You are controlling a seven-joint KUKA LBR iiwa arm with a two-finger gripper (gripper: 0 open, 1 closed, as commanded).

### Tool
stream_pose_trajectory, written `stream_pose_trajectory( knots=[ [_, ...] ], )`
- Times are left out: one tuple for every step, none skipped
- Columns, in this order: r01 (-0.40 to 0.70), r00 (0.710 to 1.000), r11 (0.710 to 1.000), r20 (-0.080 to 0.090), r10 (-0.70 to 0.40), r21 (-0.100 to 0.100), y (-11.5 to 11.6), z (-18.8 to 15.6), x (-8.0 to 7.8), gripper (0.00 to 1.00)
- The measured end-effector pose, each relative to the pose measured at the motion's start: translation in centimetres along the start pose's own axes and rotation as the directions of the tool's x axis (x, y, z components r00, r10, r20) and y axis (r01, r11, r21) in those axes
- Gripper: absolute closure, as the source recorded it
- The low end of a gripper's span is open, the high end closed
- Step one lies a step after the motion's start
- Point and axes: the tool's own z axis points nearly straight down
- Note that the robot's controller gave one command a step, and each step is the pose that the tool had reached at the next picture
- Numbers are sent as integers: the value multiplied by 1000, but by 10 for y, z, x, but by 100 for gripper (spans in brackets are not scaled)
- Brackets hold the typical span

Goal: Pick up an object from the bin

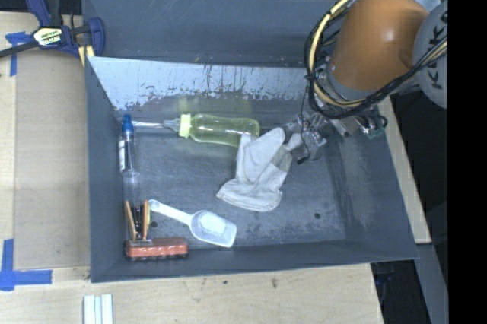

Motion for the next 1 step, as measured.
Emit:
stream_pose_trajectory(
  knots=[
    [-42,999,999,0,42,0,2,-96,16,100]
  ],
)
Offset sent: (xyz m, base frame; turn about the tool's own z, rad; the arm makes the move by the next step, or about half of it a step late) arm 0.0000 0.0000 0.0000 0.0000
